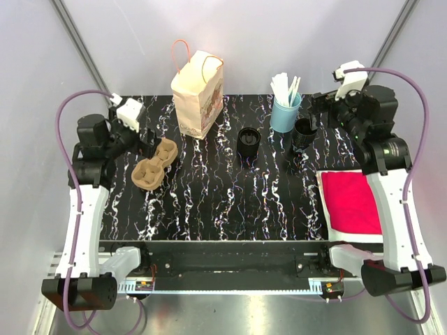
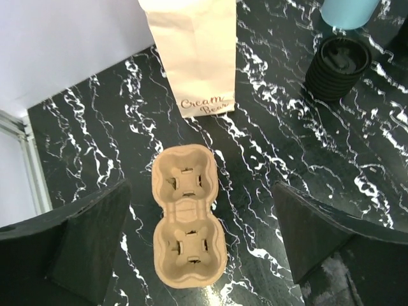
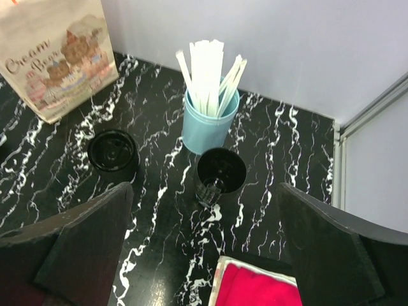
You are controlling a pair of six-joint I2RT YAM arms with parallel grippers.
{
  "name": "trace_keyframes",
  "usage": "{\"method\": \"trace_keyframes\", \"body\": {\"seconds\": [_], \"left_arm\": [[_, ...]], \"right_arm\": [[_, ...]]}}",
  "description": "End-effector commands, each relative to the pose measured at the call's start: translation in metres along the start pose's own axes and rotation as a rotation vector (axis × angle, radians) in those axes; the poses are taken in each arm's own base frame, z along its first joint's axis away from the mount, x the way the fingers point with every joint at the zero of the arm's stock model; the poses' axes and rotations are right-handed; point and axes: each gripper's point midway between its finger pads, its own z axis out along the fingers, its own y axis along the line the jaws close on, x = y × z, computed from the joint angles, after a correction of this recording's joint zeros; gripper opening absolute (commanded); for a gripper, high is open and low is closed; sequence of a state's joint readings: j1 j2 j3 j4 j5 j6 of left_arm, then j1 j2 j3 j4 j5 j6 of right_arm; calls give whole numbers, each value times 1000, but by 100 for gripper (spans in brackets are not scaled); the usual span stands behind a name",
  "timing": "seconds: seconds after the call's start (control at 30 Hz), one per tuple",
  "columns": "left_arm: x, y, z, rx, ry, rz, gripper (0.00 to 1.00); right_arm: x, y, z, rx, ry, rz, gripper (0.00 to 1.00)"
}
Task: Pack the takeout coffee
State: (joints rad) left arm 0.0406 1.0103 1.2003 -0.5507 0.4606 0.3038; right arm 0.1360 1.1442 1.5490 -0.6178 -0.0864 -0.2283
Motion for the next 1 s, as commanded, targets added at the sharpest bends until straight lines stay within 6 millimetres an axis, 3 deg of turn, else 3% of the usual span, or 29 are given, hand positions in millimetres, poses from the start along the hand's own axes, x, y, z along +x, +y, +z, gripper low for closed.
{"method": "trace_keyframes", "body": {"seconds": [0.0, 0.37, 0.53, 0.97], "left_arm": [[-4, -3, 5, 18, -69, 60, 99], [23, -28, 13, 134, -76, 72, 99], [32, -27, 13, 128, -61, 91, 99], [59, -38, 17, 149, -47, 40, 99]], "right_arm": [[14, -8, 16, 29, 61, -20, 100], [52, -11, 67, 18, 216, -40, 100], [63, -12, 86, 22, 268, -18, 97], [79, -11, 113, 32, 309, 34, 91]]}}
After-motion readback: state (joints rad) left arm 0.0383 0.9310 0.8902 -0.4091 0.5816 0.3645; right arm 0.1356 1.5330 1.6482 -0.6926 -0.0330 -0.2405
